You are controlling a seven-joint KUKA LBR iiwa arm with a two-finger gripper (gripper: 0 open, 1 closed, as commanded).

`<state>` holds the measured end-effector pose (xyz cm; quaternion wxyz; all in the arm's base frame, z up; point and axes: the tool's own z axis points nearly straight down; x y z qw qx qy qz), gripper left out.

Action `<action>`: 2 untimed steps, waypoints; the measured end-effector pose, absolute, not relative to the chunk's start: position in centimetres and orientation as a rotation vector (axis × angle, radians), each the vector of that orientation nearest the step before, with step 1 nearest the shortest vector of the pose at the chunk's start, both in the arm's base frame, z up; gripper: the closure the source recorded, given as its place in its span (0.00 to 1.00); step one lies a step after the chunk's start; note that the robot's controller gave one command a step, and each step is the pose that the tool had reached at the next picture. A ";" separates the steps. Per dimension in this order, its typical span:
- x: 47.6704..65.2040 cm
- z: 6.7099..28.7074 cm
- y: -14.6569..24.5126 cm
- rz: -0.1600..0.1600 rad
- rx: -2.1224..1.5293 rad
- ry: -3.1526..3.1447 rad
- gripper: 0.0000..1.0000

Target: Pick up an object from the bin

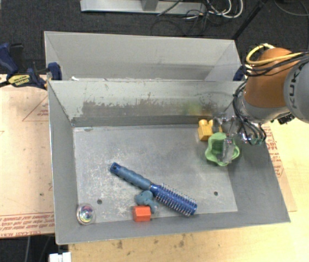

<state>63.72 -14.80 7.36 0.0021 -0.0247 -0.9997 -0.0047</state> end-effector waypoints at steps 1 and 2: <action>63.9 7.6 -14.8 -0.013 -0.079 -3.144 0.00; 64.0 7.7 -14.8 -0.013 -0.079 -3.148 0.00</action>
Offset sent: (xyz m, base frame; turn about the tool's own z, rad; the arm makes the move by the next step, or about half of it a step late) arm 0.0000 0.0000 0.0000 0.0000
